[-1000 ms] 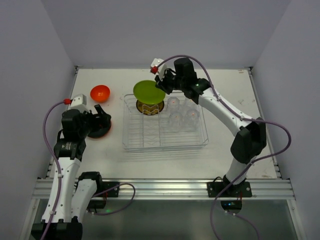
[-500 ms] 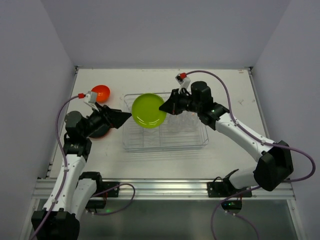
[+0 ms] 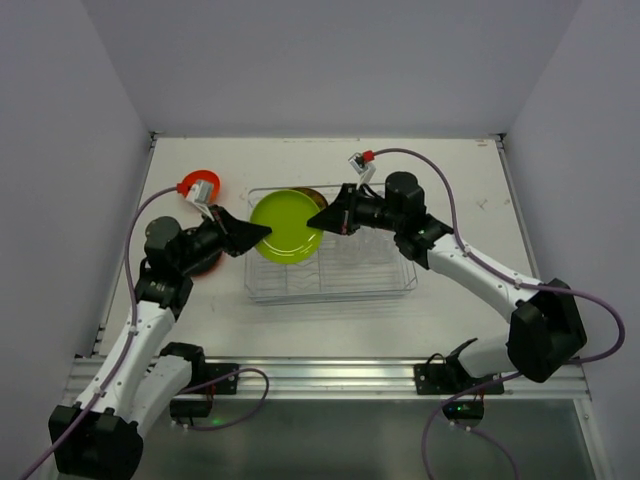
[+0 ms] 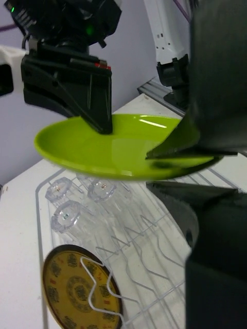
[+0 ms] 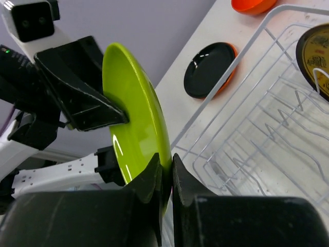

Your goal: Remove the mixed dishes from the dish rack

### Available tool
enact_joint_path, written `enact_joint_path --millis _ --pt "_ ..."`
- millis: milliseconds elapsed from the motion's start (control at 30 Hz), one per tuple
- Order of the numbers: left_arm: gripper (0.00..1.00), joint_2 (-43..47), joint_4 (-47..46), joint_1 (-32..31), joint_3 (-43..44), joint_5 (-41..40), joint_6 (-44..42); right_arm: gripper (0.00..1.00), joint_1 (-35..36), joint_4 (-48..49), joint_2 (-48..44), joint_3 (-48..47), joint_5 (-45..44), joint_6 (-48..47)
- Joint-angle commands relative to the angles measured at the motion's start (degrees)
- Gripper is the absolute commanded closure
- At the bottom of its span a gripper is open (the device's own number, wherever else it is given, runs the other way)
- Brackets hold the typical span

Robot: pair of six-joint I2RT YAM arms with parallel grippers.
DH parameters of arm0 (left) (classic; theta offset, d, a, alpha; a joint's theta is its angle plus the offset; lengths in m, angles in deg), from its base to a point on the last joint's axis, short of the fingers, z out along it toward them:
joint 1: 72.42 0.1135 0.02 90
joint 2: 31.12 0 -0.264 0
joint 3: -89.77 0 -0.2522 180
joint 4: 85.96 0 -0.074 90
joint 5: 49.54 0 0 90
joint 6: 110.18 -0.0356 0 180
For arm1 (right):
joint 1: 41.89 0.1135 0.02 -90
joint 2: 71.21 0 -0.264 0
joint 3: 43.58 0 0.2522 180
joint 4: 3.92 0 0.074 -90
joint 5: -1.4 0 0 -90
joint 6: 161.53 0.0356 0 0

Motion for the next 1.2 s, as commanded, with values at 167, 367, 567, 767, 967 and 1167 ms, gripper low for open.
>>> enact_joint_path --millis 167,367,567,767,967,1167 --pt "1.00 0.64 3.93 -1.44 4.64 -9.38 -0.45 0.13 0.15 12.32 0.67 2.65 0.15 7.04" --pt "1.00 -1.63 27.07 1.10 15.00 -37.70 -6.60 0.01 -5.55 6.34 -2.13 6.50 -5.49 3.53" --pt "1.00 -5.07 31.40 34.74 10.75 -30.01 -4.94 0.01 -16.97 7.04 -5.64 14.06 0.04 4.41" --pt "1.00 -13.40 16.92 44.71 -3.07 -13.58 -0.81 0.01 -19.89 8.09 -8.47 16.01 4.24 0.90" --pt "1.00 -15.18 11.96 44.71 -5.37 -12.92 -0.01 0.01 -20.51 9.67 -7.24 15.75 9.52 0.45" --pt "0.97 -14.38 11.53 44.62 -7.22 -14.69 -1.07 0.01 -21.03 9.77 -6.36 15.57 10.33 1.07"
